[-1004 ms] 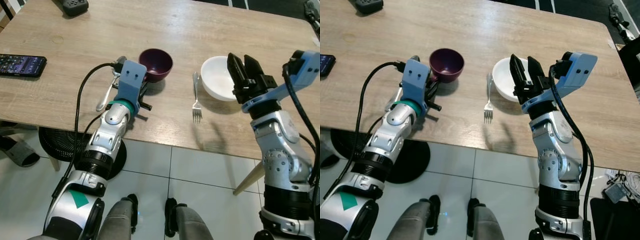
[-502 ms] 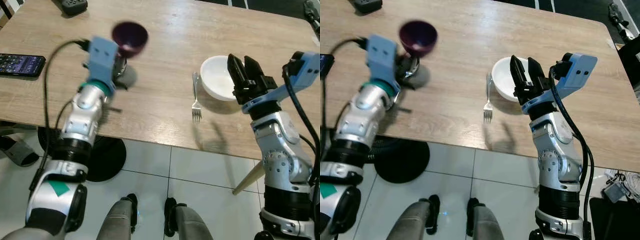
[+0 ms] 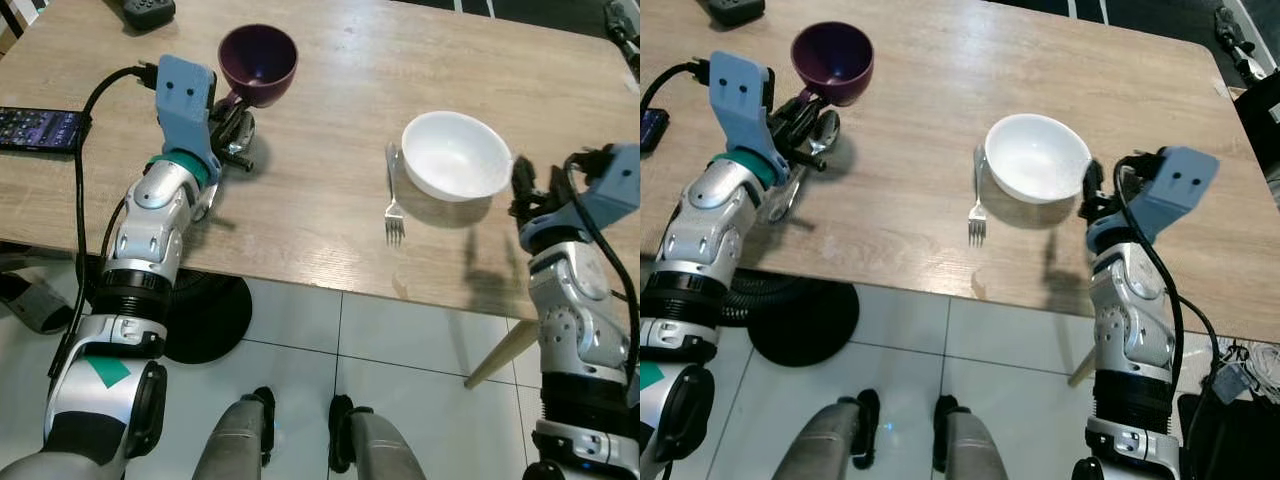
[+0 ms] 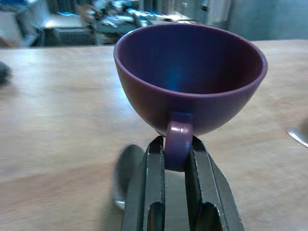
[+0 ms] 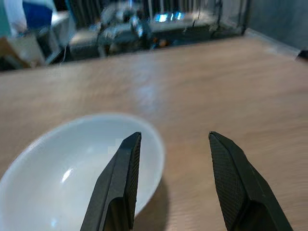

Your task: Setting the table

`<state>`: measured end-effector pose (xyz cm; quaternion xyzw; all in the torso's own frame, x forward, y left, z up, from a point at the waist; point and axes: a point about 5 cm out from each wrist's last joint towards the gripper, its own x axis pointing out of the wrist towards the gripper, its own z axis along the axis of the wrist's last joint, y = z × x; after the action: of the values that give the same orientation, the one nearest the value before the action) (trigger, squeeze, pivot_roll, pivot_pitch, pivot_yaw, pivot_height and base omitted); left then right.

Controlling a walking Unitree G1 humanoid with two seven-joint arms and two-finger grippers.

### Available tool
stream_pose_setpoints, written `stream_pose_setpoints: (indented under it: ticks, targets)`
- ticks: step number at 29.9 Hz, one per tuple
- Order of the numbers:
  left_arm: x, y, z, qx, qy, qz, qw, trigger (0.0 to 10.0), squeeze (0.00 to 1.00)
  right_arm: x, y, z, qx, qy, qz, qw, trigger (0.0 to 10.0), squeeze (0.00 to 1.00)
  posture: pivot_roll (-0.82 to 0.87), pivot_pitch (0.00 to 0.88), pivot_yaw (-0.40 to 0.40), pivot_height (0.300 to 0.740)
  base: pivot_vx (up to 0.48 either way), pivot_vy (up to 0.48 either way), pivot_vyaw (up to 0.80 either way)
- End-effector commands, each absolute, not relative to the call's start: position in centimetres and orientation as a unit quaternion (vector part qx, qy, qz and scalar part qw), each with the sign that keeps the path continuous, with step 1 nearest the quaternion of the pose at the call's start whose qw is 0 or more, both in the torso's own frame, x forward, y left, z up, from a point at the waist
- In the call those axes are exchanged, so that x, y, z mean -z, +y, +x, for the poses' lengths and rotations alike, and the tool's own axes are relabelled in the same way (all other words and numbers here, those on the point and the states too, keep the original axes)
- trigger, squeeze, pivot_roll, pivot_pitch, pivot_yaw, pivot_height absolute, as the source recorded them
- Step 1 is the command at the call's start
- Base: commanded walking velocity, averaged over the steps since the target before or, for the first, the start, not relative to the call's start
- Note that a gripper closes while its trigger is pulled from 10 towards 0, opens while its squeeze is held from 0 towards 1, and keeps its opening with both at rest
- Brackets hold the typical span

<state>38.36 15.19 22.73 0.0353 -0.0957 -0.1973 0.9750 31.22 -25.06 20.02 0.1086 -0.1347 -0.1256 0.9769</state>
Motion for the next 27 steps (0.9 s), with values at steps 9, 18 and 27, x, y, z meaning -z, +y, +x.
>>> stream_pose_setpoints:
  ticks: [9,18,27]
  targets:
    - [-21.8,14.4,40.0,0.213,-0.042,0.016,0.976,10.0,0.0,-22.8,-24.8,30.1,0.07,-0.208,0.116,0.969,10.0,0.0,0.08,0.17,-0.007,0.74,0.0,0.0,0.0]
    - [-21.8,16.5,40.7,0.181,-0.018,0.016,0.983,10.0,0.0,-22.4,-25.1,29.2,0.05,-0.198,0.082,0.975,10.0,0.0,0.07,0.182,-0.004,0.74,0.0,0.0,0.0]
    - [-22.4,17.0,40.6,0.145,-0.065,0.111,0.981,10.0,0.0,-22.5,-24.9,29.0,0.042,-0.199,0.094,0.975,10.0,0.0,0.07,0.185,-0.009,0.74,0.0,0.0,0.0]
